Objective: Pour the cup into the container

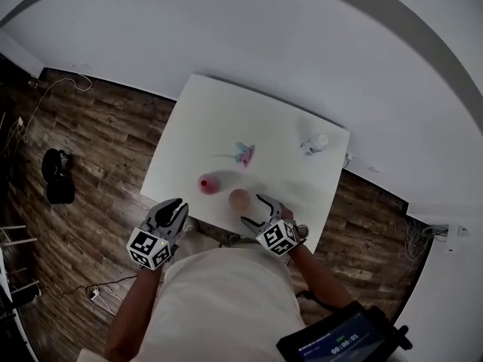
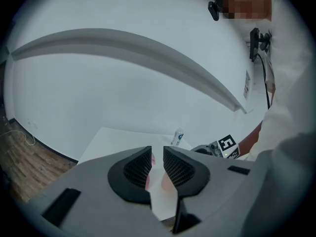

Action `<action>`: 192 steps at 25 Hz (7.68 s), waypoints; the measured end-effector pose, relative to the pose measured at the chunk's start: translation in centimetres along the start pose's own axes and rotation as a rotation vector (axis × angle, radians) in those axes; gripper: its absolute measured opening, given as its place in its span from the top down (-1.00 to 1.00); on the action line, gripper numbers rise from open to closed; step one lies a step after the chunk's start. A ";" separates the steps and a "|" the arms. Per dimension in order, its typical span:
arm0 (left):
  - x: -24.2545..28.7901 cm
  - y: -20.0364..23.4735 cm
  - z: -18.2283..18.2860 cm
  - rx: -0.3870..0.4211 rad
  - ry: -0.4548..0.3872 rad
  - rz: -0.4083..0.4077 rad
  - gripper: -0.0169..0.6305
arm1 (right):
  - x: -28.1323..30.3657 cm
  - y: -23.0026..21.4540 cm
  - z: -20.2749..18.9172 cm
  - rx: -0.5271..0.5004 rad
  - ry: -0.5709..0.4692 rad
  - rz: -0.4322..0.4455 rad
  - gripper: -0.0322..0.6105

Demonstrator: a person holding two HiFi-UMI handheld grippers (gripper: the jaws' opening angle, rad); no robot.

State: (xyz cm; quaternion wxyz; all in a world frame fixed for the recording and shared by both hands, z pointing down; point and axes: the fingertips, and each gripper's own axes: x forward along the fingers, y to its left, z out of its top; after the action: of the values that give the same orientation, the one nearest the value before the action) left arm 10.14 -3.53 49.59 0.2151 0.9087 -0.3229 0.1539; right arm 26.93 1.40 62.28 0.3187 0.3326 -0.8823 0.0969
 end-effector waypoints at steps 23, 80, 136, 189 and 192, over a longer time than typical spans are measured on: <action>-0.2 -0.8 -3.4 0.001 0.093 0.040 0.74 | 9.0 0.5 -4.5 -0.128 0.088 0.083 -0.32; -4.3 5.4 -0.6 -0.038 -0.028 0.010 0.74 | 0.4 0.1 11.7 0.064 0.064 -0.081 -0.30; -3.8 3.5 -2.8 -0.088 -0.028 0.076 0.74 | -5.6 -2.0 9.6 0.107 0.076 -0.087 -0.30; -5.7 11.5 -2.5 -0.041 0.086 0.000 0.91 | 3.1 2.3 11.8 0.096 0.276 -0.027 -0.30; -5.6 11.6 -2.4 -0.037 0.088 -0.004 0.91 | 3.5 2.3 11.8 0.093 0.292 -0.015 -0.30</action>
State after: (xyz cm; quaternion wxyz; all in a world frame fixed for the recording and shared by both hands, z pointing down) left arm -1.95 -7.57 52.65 0.2462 0.8976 -0.3139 0.1874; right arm 17.54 -3.17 55.39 0.4284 0.3361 -0.8186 0.1827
